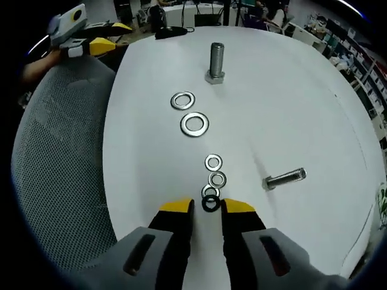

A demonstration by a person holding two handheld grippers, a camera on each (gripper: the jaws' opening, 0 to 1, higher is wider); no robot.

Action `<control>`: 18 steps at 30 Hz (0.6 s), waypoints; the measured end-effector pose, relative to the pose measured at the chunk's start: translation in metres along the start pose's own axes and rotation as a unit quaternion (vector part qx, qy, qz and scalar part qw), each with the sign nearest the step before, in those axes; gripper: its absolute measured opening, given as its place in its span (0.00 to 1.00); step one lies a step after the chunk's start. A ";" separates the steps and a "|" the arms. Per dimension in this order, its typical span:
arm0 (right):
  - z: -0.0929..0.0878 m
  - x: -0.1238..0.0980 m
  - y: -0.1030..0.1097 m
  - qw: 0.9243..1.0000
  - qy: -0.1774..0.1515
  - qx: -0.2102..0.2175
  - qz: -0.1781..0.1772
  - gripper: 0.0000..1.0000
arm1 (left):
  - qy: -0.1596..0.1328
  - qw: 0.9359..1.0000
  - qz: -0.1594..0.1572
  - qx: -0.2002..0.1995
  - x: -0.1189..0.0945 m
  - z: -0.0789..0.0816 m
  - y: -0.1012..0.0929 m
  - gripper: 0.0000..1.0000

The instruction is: Place the washer onto the threaded stud by aligning its center hole with the stud, sliding it down to the base, and recovering from edge contact or off-axis alignment until the washer reaches the visible bottom stop.

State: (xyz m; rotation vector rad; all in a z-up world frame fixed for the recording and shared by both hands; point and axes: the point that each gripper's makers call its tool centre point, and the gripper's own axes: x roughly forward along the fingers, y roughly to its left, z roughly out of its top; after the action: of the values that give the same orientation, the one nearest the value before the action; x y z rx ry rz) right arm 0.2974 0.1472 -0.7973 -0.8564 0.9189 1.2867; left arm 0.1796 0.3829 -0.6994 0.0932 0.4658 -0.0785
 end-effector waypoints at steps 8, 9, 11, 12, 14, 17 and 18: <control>-0.002 -0.001 0.001 1.000 -0.012 0.007 -0.005 0.17 | 0.003 1.000 0.000 0.001 0.001 -0.001 0.000 0.33; -0.002 -0.001 0.001 1.000 -0.013 0.007 -0.005 0.17 | 0.004 1.000 0.001 0.003 0.001 -0.002 0.001 0.33; -0.003 -0.001 0.003 1.000 -0.014 -0.002 -0.005 0.15 | 0.004 1.000 0.004 0.007 0.001 -0.002 0.002 0.34; -0.003 -0.001 0.003 1.000 -0.016 -0.004 -0.007 0.15 | 0.006 1.000 0.004 0.005 0.001 -0.002 0.002 0.35; -0.002 -0.001 0.002 1.000 -0.017 0.004 -0.010 0.15 | 0.007 1.000 0.003 0.004 0.001 -0.003 0.002 0.34; -0.002 -0.002 0.004 1.000 -0.018 -0.002 -0.012 0.15 | 0.007 1.000 0.003 0.006 0.001 -0.002 0.002 0.34; -0.003 -0.002 0.004 1.000 -0.018 -0.006 -0.015 0.15 | 0.007 1.000 0.005 0.007 0.001 -0.002 0.002 0.34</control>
State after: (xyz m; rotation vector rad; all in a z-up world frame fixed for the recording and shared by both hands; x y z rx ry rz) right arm 0.2931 0.1442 -0.7965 -0.8501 0.8680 1.2799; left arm 0.1793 0.3854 -0.7017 0.1096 0.4780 -0.0722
